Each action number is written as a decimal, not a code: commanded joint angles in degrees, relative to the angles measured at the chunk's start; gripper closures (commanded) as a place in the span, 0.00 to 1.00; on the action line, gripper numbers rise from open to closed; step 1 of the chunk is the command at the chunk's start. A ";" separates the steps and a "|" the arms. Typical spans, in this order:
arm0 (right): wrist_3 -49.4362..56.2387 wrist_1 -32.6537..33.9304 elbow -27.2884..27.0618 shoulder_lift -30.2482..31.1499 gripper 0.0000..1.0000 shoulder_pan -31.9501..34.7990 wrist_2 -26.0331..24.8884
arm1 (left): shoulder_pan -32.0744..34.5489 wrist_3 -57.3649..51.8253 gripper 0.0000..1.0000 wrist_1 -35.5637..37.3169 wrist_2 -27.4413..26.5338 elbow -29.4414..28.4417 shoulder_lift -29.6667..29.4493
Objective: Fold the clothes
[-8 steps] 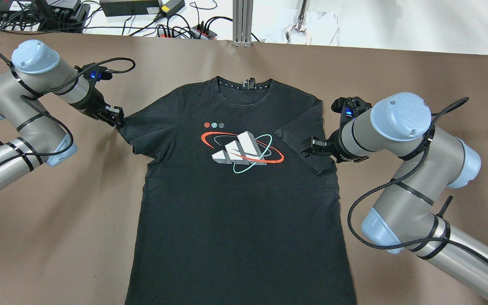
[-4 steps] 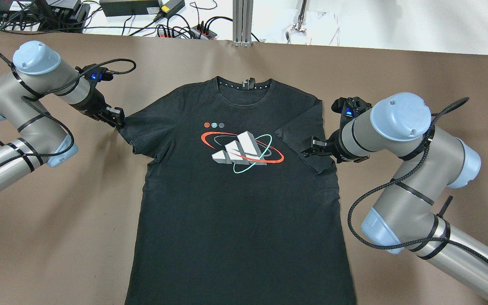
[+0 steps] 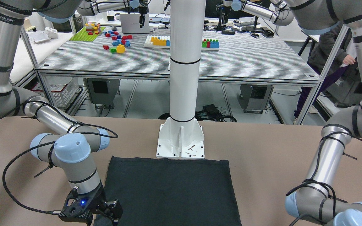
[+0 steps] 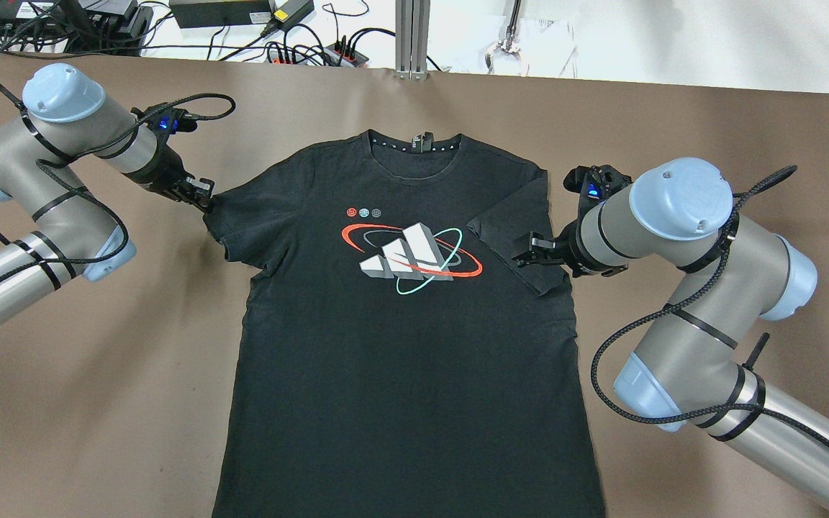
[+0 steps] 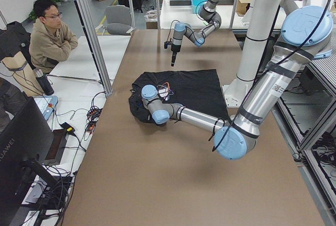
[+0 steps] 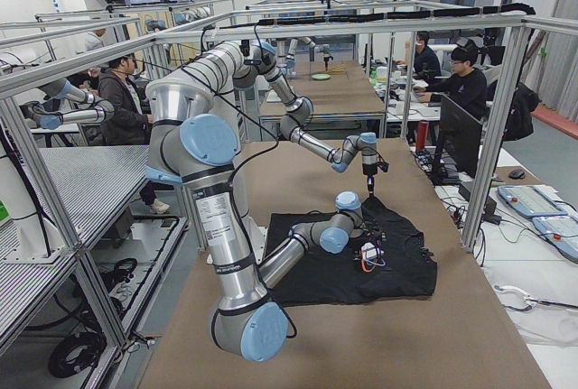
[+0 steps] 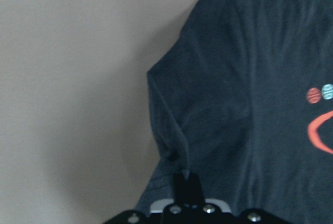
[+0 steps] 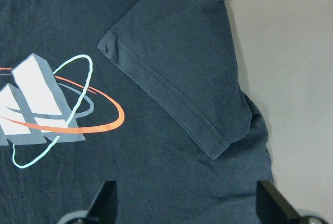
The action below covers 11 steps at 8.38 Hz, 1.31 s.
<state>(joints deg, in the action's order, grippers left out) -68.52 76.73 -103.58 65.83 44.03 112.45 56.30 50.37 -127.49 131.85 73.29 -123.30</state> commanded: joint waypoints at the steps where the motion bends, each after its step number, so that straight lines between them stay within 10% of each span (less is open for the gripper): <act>1: 0.31 0.00 0.13 0.35 0.06 0.00 0.05 | -3.45 13.31 1.00 0.22 -1.49 2.65 -5.09; 11: 0.58 -0.09 0.40 0.70 0.06 -0.79 0.05 | -12.71 23.19 1.00 -0.57 -19.34 -9.04 -16.01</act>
<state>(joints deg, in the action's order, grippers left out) -67.81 76.70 -103.09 66.51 43.42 112.50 45.03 71.66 -128.04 113.85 64.24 -138.94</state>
